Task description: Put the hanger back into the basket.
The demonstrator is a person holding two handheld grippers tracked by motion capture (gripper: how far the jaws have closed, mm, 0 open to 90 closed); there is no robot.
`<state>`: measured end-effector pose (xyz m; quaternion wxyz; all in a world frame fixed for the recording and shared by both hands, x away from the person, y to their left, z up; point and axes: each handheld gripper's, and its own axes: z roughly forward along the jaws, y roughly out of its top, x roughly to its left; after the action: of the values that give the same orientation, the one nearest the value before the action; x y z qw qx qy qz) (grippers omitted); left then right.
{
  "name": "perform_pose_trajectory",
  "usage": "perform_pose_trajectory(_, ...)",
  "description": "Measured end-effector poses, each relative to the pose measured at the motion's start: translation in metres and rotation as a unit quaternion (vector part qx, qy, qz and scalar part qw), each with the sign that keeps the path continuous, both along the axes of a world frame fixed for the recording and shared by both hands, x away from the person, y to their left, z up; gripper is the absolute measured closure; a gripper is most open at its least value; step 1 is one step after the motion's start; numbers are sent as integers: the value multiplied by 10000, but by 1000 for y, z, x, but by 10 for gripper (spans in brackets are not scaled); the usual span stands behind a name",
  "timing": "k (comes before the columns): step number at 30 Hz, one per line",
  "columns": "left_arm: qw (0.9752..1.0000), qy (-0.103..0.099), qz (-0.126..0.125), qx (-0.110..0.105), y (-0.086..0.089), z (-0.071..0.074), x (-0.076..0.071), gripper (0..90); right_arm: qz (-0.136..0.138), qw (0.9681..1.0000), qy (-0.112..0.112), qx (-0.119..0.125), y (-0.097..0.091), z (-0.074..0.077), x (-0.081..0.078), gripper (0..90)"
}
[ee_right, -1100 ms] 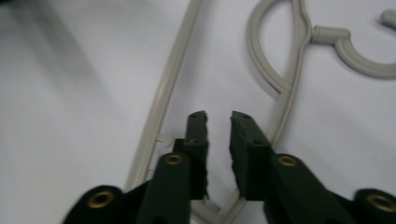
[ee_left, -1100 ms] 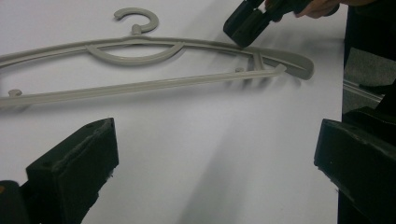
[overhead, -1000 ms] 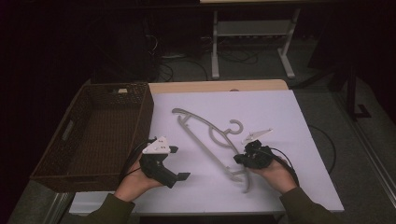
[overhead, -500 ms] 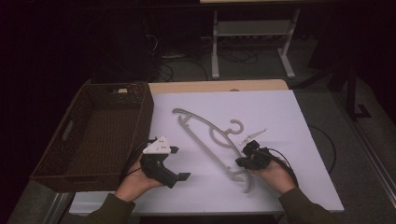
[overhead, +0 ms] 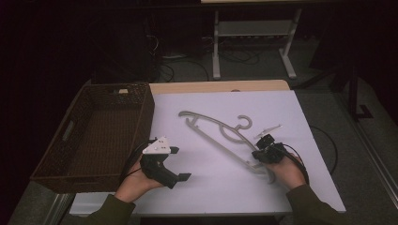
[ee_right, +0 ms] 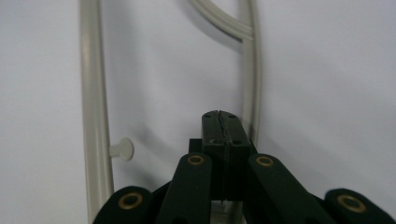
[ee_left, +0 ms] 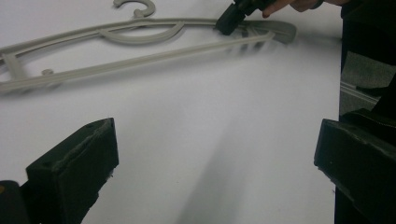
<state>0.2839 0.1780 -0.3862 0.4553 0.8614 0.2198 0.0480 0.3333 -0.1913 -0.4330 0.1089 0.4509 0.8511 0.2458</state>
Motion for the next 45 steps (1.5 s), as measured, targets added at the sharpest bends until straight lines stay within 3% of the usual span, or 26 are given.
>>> perform_pose_trajectory(1,10000,-1,2,-5,0,0,0,0,-35,9999,-89,-86,-5,0,3,896)
perform_pose_trajectory(2,10000,-1,3,3,0,0,0,0,-272,9995,-111,-142,-13,0,8,896)
perform_pose_trajectory(7,10000,14,16,-18,0,0,0,0,-602,9977,-170,-242,-32,-1,20,896)
perform_pose_trajectory(11,10000,22,24,-17,0,0,0,0,-741,9971,-154,44,-43,1,25,896)
perform_pose_trajectory(13,10000,20,6,5,0,0,1,0,-569,9973,-289,363,-40,8,25,896)
perform_pose_trajectory(14,10000,20,6,5,0,0,1,0,-569,9973,-289,363,-40,8,25,896)
perform_pose_trajectory(15,10000,16,4,15,0,0,1,0,-435,9970,-298,572,-32,12,27,895)
perform_pose_trajectory(20,10000,21,12,-13,-1,0,1,0,-70,9969,-427,654,-9,16,38,896)
perform_pose_trajectory(23,10000,29,13,-9,0,0,2,0,216,9965,-454,673,19,16,53,896)
perform_pose_trajectory(29,10000,27,19,-38,1,0,1,0,370,9962,-403,673,46,8,72,896)
perform_pose_trajectory(31,10000,16,24,-51,2,1,1,0,401,9960,-292,743,56,2,78,896)
perform_pose_trajectory(37,10000,13,28,-41,2,1,1,0,600,9956,-212,691,67,-1,75,896)
perform_pose_trajectory(43,10000,6,25,-38,2,1,1,0,934,9931,-54,713,72,-1,68,896)
perform_pose_trajectory(45,10000,1,30,-41,2,1,1,0,1165,9911,-24,648,74,1,62,896)
